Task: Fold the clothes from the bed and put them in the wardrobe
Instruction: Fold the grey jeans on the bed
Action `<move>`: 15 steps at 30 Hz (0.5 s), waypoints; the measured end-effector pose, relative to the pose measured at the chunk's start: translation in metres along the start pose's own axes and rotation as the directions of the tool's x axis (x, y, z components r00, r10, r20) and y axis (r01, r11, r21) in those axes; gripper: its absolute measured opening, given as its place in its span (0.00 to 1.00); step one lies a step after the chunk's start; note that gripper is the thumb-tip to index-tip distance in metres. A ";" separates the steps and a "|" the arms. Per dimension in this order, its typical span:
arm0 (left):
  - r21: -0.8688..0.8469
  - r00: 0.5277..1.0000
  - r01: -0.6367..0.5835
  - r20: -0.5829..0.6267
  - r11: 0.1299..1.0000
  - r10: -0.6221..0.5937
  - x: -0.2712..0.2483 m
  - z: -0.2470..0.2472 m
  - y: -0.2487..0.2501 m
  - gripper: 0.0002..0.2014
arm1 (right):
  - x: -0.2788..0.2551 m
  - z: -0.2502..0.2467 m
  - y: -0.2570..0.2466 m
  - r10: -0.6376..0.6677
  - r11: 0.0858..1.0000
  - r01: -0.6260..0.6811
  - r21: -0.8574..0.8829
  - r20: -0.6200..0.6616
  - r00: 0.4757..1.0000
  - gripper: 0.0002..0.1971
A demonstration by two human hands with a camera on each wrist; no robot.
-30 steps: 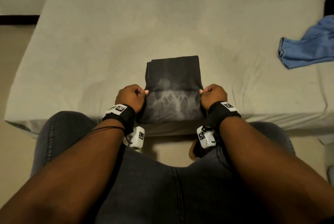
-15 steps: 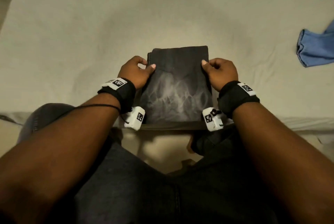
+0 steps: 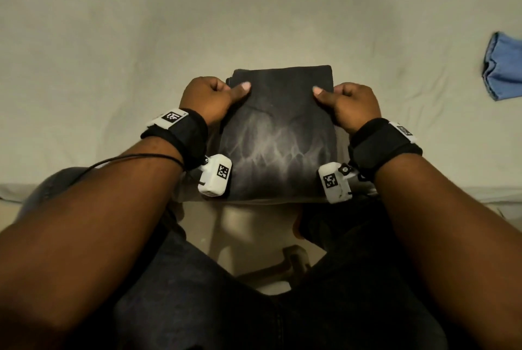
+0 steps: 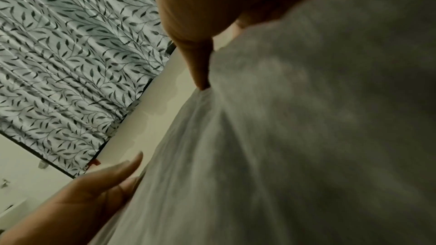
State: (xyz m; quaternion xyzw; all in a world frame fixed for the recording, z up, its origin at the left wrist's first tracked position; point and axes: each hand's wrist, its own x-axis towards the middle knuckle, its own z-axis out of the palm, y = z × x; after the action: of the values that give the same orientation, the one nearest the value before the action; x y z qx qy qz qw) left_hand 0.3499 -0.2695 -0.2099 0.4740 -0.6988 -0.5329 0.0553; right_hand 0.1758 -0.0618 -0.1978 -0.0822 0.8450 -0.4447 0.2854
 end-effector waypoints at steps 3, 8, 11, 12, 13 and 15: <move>-0.019 0.997 -0.050 -0.067 0.999 0.048 0.008 0.002 0.008 0.19 | 0.011 -0.004 -0.005 -0.010 0.986 0.021 0.166 -0.066 0.998 0.17; 0.148 0.986 -0.138 -0.076 0.979 0.150 0.027 0.007 0.010 0.14 | 0.027 0.002 -0.005 -0.142 0.988 0.153 0.035 -0.209 0.967 0.12; 0.207 0.991 -0.100 -0.063 0.973 0.115 0.037 0.016 0.006 0.16 | 0.036 0.002 0.000 -0.026 0.998 0.037 0.050 -0.204 0.979 0.12; 0.205 0.995 -0.074 -0.055 0.976 0.087 0.039 0.019 0.002 0.15 | 0.035 0.003 0.001 0.007 0.999 0.001 0.047 -0.163 0.987 0.11; 0.210 0.997 -0.052 -0.049 0.976 0.063 0.040 0.021 0.002 0.15 | 0.035 0.005 0.001 0.017 0.999 -0.011 0.046 -0.136 0.991 0.09; 0.285 0.995 -0.064 -0.049 0.956 0.082 0.036 0.021 0.011 0.11 | 0.031 0.001 -0.007 -0.021 1.000 0.022 0.008 -0.116 0.993 0.04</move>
State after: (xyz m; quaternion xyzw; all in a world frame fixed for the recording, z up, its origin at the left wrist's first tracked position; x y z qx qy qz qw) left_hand 0.3111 -0.2813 -0.2252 0.4668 -0.7829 -0.4103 0.0277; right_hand 0.1501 -0.0789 -0.2052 -0.0640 0.8572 -0.4556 0.2313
